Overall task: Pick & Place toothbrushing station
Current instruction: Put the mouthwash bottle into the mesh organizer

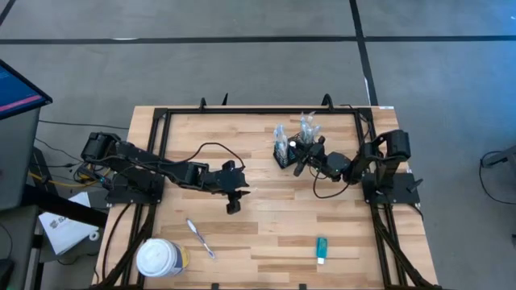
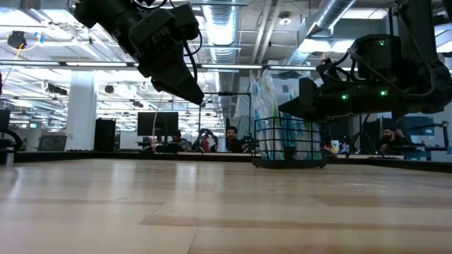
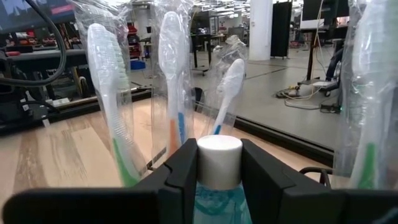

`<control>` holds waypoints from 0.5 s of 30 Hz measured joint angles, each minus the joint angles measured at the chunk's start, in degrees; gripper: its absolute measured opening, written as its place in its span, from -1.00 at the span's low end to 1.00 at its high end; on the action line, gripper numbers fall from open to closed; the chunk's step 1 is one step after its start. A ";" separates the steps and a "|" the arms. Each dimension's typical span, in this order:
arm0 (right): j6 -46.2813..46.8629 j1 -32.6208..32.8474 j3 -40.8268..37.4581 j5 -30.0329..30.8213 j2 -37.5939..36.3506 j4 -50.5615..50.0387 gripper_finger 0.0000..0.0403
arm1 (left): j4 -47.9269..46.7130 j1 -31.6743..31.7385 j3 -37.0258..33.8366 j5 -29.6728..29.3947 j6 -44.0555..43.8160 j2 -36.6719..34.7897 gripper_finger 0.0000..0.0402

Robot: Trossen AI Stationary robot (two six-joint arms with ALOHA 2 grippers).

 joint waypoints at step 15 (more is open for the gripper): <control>-0.21 0.30 -0.04 -0.11 0.07 -0.11 -0.49 | -0.02 0.00 0.00 0.02 0.00 0.00 -0.46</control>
